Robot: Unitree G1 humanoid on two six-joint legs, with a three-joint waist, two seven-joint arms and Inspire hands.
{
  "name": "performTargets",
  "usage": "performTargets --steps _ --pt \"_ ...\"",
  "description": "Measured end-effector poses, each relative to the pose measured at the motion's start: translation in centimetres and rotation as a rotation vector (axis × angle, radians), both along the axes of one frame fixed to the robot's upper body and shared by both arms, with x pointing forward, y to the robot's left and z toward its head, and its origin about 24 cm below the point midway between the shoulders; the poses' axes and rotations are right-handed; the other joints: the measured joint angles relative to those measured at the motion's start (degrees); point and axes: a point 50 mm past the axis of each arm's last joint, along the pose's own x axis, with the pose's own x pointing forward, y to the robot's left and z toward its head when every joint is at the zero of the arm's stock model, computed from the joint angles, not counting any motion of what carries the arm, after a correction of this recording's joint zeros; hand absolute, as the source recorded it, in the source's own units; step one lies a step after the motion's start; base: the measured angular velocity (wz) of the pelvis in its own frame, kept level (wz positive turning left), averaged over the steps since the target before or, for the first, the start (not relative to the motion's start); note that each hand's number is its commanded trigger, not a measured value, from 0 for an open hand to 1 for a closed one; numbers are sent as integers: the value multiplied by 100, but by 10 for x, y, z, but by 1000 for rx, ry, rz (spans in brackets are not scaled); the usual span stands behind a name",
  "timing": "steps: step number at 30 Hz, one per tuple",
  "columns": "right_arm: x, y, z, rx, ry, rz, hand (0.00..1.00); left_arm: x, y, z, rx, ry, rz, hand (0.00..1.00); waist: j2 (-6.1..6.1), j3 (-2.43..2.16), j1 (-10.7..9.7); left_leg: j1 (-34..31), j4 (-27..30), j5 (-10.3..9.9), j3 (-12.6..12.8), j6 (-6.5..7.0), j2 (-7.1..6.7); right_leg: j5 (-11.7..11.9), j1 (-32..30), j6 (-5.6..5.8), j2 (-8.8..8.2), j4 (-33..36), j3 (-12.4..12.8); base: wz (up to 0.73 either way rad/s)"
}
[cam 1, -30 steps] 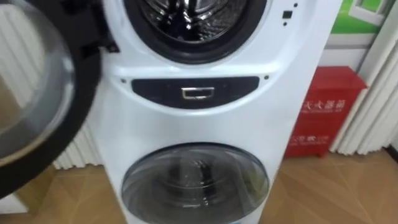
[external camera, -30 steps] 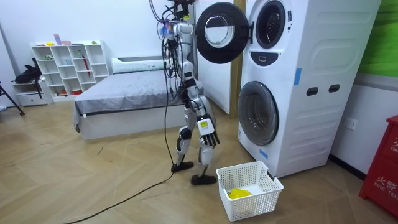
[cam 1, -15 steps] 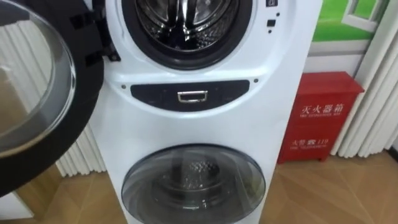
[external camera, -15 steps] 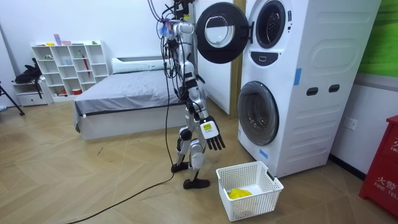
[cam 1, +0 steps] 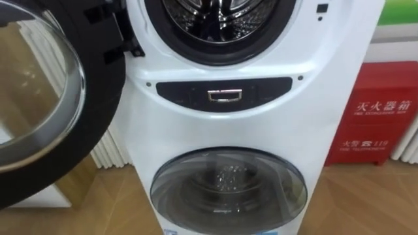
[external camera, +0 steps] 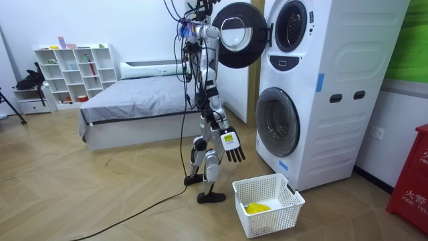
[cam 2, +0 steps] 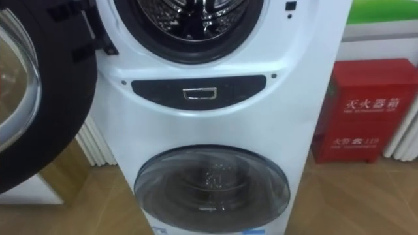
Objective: Pick clothes from washing machine
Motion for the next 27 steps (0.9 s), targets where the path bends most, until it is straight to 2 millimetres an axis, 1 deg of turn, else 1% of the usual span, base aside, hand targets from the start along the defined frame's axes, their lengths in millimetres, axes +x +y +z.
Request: performTargets --steps 1,3,6,8,9,10,11,13,15,17,19,20,23,25,27 --pt "0 0 0 0 0 -1 0 2 -2 3 7 0 -11 0 -27 2 0 -16 10 0 -33 0 0 8 1 9 4 -4 -19 16" --pt "-1 1 0 0 6 9 0 7 -5 7 27 5 -33 0 -76 25 -40 -16 15 0 -98 0 -1 13 36 15 -1 -15 -79 20" --pt "-2 0 0 -10 28 54 0 12 -11 12 47 33 -59 0 -102 35 -51 -8 47 1 -147 2 1 20 90 24 -20 -15 -128 15" --pt "-3 2 -1 2 42 79 0 22 -16 15 76 57 -72 0 -144 62 -131 -56 114 2 -275 4 -9 24 96 31 -44 -15 -122 33" --pt "-3 3 -2 10 41 81 0 25 -18 15 84 61 -77 0 -159 73 -157 -85 126 3 -294 7 -11 26 92 36 -55 -15 -92 44" --pt "-2 5 -3 24 39 83 0 30 -23 19 110 66 -93 0 -207 109 -173 -142 154 9 -339 16 -23 22 83 46 -70 -32 -86 39" --pt "-3 7 -4 41 44 86 0 34 -28 24 152 79 -113 0 -254 128 -173 -213 186 12 -407 20 -32 36 97 59 -70 -105 -109 34" --pt "-6 8 -5 54 60 92 0 39 -35 28 197 108 -138 0 -261 133 -157 -247 219 16 -462 27 -37 65 106 64 -74 -107 -97 25" --pt "-2 9 -5 61 63 124 0 42 -39 28 228 139 -152 0 -258 135 -163 -249 223 27 -532 43 -64 69 128 70 -90 -104 -91 20" --pt "-2 10 -6 72 72 140 0 46 -46 29 242 167 -177 0 -258 135 -226 -273 245 41 -651 62 -92 82 170 91 -113 -116 -100 33" --pt "-3 12 -7 92 85 136 0 50 -55 30 241 175 -211 0 -266 141 -255 -285 244 63 -759 92 -111 116 189 124 -124 -104 27 32" --pt "-2 12 -8 96 83 137 0 50 -56 30 241 171 -214 0 -267 141 -255 -290 244 65 -763 95 -113 127 188 134 -125 -108 54 10" --pt "7 15 -9 112 70 166 0 51 -65 30 244 150 -223 0 -265 142 -259 -327 246 83 -817 126 -133 182 182 143 -147 -120 33 9" --pt "8 15 -9 112 70 171 0 46 -72 30 250 150 -235 0 -267 143 -273 -351 238 97 -834 150 -168 185 178 149 -185 -131 32 14" --pt "7 16 -9 114 78 170 0 41 -79 31 251 145 -280 0 -267 143 -283 -386 235 114 -839 180 -201 212 199 193 -223 -199 37 18"
